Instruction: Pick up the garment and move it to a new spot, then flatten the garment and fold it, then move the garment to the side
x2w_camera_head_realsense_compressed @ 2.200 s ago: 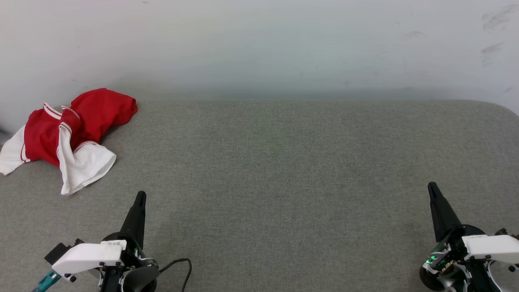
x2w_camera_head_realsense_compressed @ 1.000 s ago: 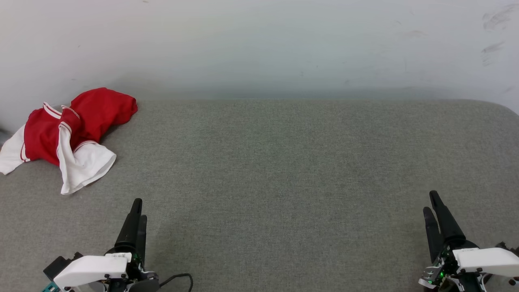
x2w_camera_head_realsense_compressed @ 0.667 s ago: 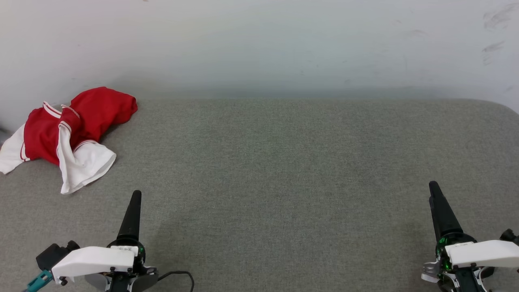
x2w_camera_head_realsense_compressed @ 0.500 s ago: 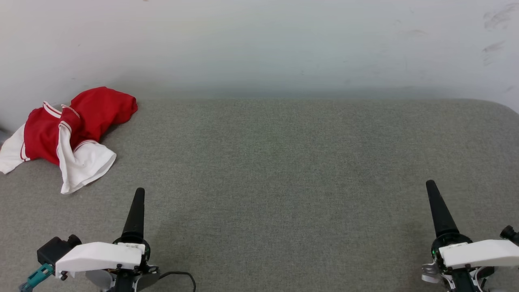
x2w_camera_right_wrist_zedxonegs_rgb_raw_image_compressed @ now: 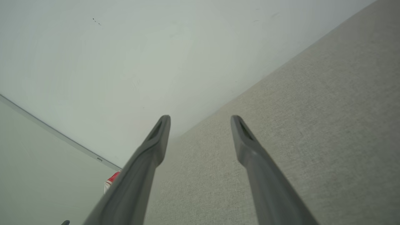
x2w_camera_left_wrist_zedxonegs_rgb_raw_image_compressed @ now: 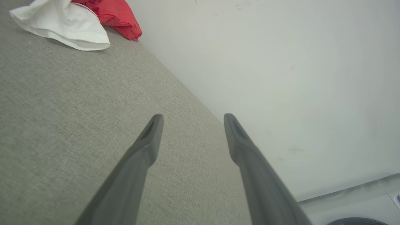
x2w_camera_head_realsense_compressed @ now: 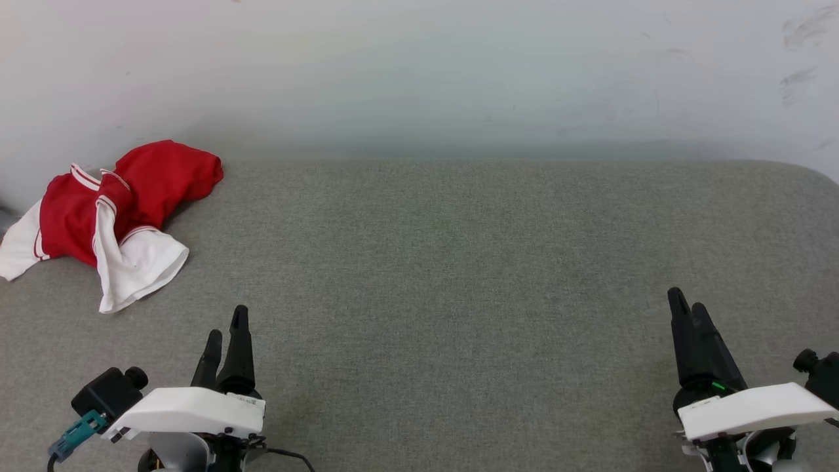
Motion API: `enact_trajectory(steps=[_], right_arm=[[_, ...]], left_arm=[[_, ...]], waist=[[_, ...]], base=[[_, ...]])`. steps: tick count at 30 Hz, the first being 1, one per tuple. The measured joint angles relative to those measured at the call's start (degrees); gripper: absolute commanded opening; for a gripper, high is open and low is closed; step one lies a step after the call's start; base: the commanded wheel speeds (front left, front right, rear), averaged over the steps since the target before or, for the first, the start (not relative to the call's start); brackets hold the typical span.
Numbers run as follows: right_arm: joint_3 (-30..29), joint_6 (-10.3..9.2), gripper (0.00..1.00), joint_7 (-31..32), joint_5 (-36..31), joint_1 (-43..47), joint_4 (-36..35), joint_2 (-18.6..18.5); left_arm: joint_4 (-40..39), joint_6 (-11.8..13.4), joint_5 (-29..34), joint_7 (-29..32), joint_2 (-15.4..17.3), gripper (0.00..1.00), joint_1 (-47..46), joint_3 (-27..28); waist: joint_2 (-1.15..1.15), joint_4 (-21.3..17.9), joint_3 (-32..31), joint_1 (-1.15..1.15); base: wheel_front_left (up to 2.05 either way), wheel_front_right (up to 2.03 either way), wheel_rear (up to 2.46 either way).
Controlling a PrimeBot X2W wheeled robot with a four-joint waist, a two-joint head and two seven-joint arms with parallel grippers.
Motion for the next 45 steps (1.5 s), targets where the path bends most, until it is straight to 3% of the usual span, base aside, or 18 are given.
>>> enact_trajectory(steps=[21, 45], right_arm=[[1.1, 0.01, 1.0, -3.7, -19.7, 1.1, -1.1, 0.0], [1.2, 0.01, 1.0, -7.1, -35.5, 1.9, -3.3, 0.0]], left_arm=[[-1.8, 6.4, 16.8, -3.8, 3.1, 1.0, 0.1, -5.9], [-4.3, 10.0, 30.4, -7.3, 5.7, 1.0, 1.0, -9.7]], waist=[[0.0, 0.2, 0.2, 0.0], [0.0, 0.0, -0.1, 0.0]], base=[[0.0, 0.0, 0.0], [0.0, 0.0, 0.0]])
